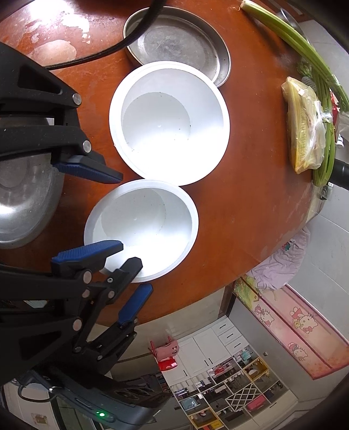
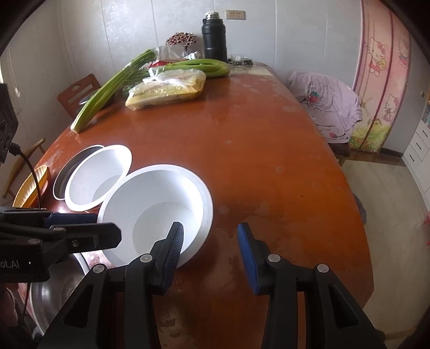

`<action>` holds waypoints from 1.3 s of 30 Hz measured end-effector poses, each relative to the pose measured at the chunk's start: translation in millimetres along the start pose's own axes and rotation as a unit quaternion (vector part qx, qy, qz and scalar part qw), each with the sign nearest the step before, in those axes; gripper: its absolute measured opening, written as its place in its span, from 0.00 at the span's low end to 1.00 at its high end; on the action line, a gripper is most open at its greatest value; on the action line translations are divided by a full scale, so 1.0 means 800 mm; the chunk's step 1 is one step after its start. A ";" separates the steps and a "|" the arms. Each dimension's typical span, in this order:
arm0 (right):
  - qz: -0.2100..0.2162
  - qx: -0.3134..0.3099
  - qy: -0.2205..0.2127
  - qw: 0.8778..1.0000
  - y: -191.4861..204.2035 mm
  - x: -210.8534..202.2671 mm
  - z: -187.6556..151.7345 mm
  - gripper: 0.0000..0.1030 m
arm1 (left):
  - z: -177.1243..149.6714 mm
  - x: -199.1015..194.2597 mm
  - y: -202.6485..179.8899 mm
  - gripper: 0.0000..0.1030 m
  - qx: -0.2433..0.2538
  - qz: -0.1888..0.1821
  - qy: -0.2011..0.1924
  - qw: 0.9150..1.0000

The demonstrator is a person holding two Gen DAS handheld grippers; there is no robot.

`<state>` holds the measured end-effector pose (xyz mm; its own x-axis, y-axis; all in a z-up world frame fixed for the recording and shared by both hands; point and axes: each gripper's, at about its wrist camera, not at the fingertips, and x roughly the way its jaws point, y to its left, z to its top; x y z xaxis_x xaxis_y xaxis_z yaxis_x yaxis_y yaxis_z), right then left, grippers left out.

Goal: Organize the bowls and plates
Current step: 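Move both grippers to the rim of the larger white labeled bowl, then close the left gripper on the white bowl rim while the right gripper grips it too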

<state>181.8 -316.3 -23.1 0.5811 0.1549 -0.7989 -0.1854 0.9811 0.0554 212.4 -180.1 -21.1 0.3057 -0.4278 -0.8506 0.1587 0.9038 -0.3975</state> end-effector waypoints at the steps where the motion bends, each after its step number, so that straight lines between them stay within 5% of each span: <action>1: 0.004 -0.001 0.003 1.000 0.002 0.002 0.000 0.42 | 0.001 0.002 0.000 0.42 -0.001 -0.001 0.002 1.000; 20: 0.018 -0.010 -0.010 1.000 0.017 -0.002 0.001 0.34 | 0.004 0.012 0.001 0.34 -0.001 -0.025 0.005 1.000; 39: 0.020 -0.037 -0.061 0.997 0.070 -0.067 -0.001 0.34 | -0.036 -0.080 0.008 0.34 0.024 -0.031 -0.069 0.997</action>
<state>140.0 -270.0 22.4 0.6626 0.2114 -0.7186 -0.2655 0.9633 0.0386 167.0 -146.8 21.0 0.4198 -0.4830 -0.7684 0.2254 0.8756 -0.4272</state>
